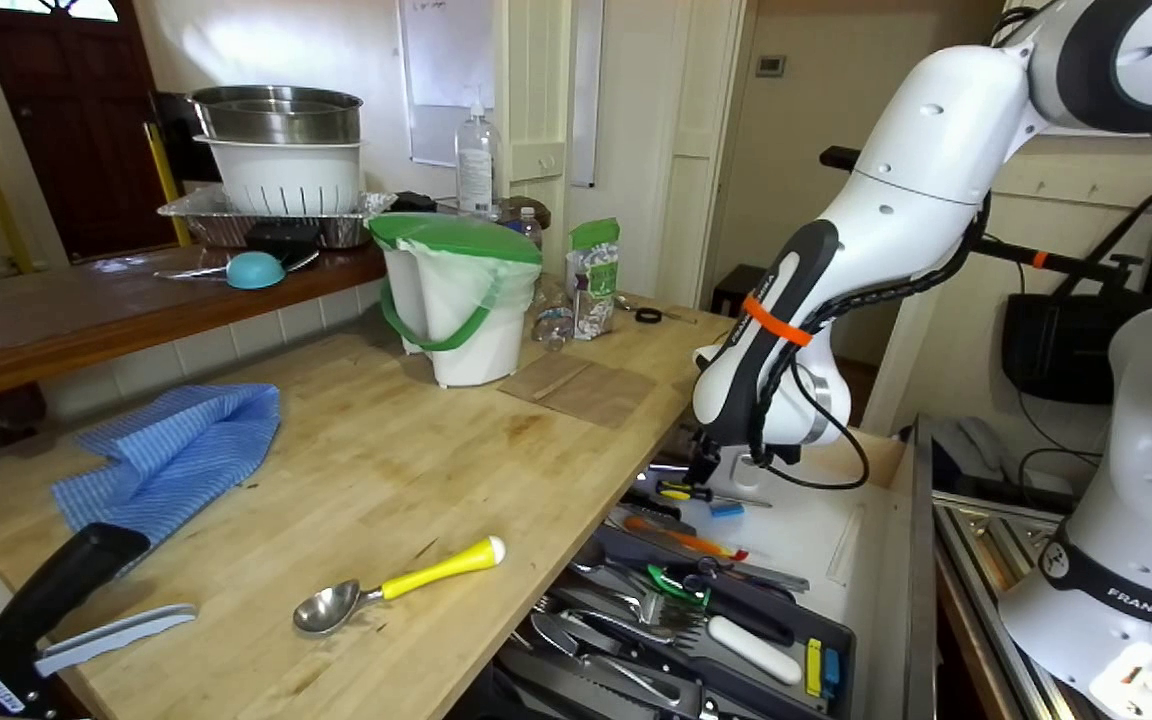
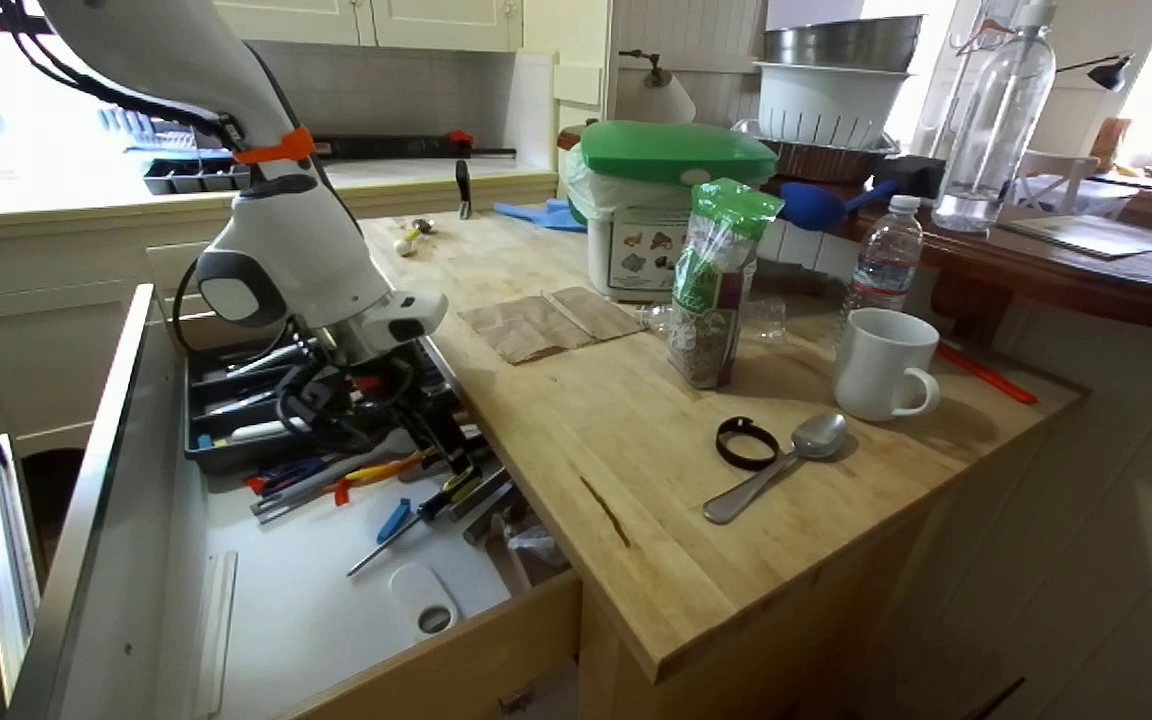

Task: Move the yellow screwdriver closer to the bin

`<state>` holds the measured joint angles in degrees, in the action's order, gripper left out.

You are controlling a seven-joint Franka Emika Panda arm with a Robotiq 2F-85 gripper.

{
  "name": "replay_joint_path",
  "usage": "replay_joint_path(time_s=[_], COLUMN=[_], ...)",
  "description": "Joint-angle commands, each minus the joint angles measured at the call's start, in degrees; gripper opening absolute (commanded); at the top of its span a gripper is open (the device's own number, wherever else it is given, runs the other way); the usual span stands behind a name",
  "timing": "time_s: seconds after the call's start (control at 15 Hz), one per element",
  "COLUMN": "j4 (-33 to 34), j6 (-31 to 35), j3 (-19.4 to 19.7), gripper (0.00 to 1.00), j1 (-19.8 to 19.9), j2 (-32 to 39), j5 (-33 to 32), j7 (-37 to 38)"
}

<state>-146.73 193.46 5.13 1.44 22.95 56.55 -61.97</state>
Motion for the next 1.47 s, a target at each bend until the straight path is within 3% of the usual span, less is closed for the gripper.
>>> replay_joint_path(time_s=[0.0, 0.13, 0.33, 0.6, 0.8, 0.93, 1.0, 1.13, 1.2, 1.27, 1.4], j4=[-3.63, -4.05, -4.42, -7.17, -10.84, -14.09, -10.63, -11.85, -11.83, -11.74, -11.65], j6=[-0.18, -0.54, 0.26, 2.94, 8.64, 13.30, 15.81, 18.80, 18.01, 15.83, 16.77], j3=[-2.87, -4.80, -11.53, -23.42, -30.54, -33.47, -33.96, -35.30, -35.17, -33.91, -34.31], gripper=[1.00, 1.00, 1.00, 1.00, 1.00, 1.00, 1.00, 1.00, 1.00, 1.00, 1.00], j1=[5.74, 8.39, 14.04, 22.78, 29.10, 32.20, 32.54, 35.07, 35.54, 32.96, 34.41], j2=[-3.93, -3.95, -4.77, -5.17, -4.38, -3.45, 0.96, 2.49, 3.34, 0.30, 2.48], j5=[-0.77, -1.07, -3.43, -8.10, -11.56, -14.22, -11.47, -14.20, -14.15, -11.89, -13.63], j7=[0.95, 1.28, 1.32, 1.52, 4.48, 7.99, 4.75, 6.14, 5.63, 4.88, 4.86])
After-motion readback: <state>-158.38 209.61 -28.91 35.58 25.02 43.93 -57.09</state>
